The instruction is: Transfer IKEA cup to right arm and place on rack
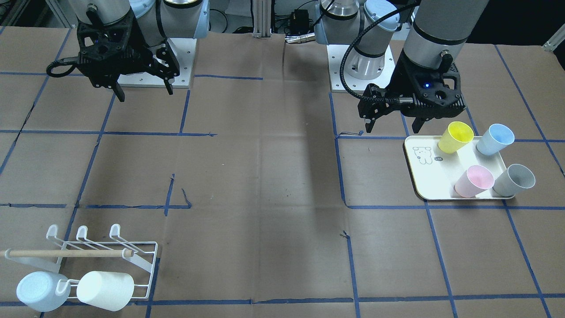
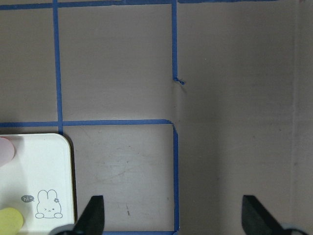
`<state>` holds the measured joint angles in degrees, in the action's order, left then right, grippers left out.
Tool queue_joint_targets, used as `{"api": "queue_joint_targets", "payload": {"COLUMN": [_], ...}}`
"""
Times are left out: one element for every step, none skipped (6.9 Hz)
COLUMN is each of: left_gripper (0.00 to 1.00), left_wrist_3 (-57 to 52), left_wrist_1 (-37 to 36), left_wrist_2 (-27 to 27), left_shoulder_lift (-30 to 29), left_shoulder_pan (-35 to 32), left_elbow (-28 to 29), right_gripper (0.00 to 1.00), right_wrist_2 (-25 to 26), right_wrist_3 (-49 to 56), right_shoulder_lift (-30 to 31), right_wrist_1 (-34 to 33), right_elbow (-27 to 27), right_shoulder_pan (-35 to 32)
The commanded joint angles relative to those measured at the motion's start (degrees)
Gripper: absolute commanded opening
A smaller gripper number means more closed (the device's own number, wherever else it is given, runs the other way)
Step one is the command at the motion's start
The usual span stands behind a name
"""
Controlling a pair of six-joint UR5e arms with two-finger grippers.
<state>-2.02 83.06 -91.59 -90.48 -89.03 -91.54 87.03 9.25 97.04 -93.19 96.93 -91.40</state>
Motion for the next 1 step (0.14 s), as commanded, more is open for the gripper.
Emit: {"api": "queue_joint_targets", "payload": {"left_gripper": [1.00], "left_wrist_3": [0.00], "left_wrist_1": [0.00], "left_wrist_2": [0.01], "left_shoulder_lift": [0.04], "left_shoulder_pan": [0.00], "left_elbow": [-0.04], "right_gripper": [1.00], "right_wrist_2": [-0.02], "right_wrist_3": [-0.02], "right_shoulder_lift": [0.00], "right_wrist_1": [0.03], "right_elbow": [0.36], "right_shoulder_pan": [0.00]}}
